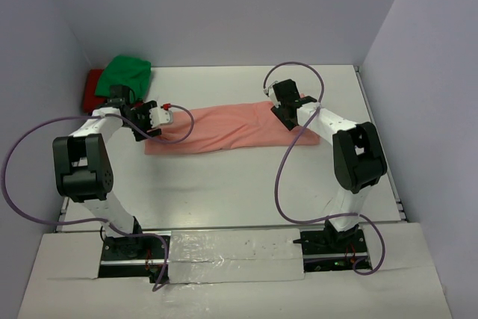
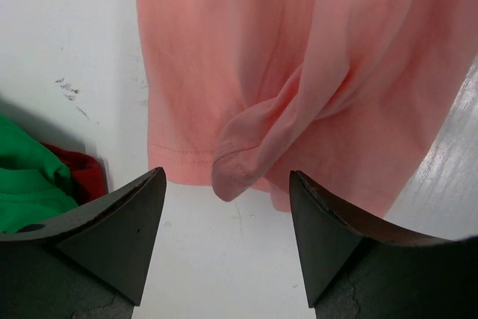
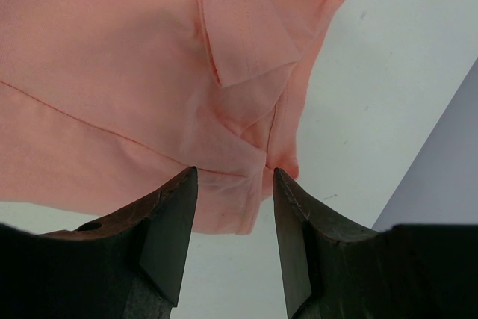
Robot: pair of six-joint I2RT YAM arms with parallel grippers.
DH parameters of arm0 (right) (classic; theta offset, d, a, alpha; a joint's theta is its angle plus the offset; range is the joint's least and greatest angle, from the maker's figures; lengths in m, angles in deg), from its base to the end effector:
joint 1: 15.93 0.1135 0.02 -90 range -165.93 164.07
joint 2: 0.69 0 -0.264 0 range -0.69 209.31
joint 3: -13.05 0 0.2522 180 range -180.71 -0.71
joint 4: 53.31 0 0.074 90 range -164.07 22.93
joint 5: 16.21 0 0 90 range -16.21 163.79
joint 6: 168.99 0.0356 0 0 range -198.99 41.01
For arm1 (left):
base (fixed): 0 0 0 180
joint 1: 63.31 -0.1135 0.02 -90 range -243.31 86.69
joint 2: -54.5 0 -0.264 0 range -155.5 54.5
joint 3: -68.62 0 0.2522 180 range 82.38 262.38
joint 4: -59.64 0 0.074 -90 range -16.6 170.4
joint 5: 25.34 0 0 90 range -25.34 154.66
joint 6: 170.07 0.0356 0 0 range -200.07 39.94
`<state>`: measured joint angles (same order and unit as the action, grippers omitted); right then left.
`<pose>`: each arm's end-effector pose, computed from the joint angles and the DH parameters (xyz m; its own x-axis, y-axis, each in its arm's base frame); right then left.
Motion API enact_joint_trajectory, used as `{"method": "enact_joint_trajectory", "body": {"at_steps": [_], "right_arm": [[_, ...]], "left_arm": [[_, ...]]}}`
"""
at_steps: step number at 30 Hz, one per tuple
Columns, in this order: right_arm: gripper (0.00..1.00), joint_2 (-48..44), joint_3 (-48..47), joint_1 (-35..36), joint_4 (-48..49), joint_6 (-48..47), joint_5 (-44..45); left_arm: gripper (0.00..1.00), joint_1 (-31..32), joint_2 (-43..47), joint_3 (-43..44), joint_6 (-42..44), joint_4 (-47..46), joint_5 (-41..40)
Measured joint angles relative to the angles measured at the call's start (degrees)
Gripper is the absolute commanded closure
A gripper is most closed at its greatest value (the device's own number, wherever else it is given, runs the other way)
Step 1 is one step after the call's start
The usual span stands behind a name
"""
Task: Fold and stack the t-shirts
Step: Fold the tshirt
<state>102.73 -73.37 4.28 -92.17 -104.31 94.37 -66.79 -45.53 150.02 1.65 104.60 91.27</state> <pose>0.3634 0.1205 0.2077 -0.6430 -0.6633 -0.3829 -0.4572 0.7335 -0.5030 0.3524 0.0055 0.1981 0.0143 0.8873 -0.4610 0.9055 0.1841 0.3824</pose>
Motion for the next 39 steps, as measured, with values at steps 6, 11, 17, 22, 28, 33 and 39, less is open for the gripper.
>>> {"method": "enact_joint_trajectory", "body": {"at_steps": [6, 11, 17, 22, 28, 33, 39], "right_arm": [[0.48, 0.0, 0.0, 0.0, 0.0, 0.0, 0.0], [0.48, 0.0, 0.0, -0.02, -0.02, 0.0, 0.0], [0.48, 0.0, -0.11, -0.24, -0.2, 0.0, 0.02], [0.48, 0.02, -0.52, -0.63, -0.28, 0.0, 0.02], [0.48, 0.2, -0.52, -0.66, -0.31, 0.02, 0.0], [0.48, 0.24, -0.52, -0.7, -0.31, 0.02, 0.0], [0.48, 0.24, -0.52, -0.7, -0.31, 0.02, -0.02]], "left_arm": [[0.26, -0.04, 0.02, 0.0, 0.46, -0.11, -0.7], [0.3, -0.04, -0.37, 0.0, 0.37, -1.14, -0.66], [0.46, 0.09, -2.23, 0.0, -0.24, -1.99, -0.63], [0.69, 0.09, -3.3, 0.0, -0.94, -2.51, -0.59], [1.0, 0.15, -3.63, 0.0, -2.01, -3.02, -0.59], [1.0, 0.22, -3.63, 0.0, -3.06, -3.39, -0.63], [1.0, 0.42, -2.91, 0.0, -4.17, -3.37, -0.79]]}}
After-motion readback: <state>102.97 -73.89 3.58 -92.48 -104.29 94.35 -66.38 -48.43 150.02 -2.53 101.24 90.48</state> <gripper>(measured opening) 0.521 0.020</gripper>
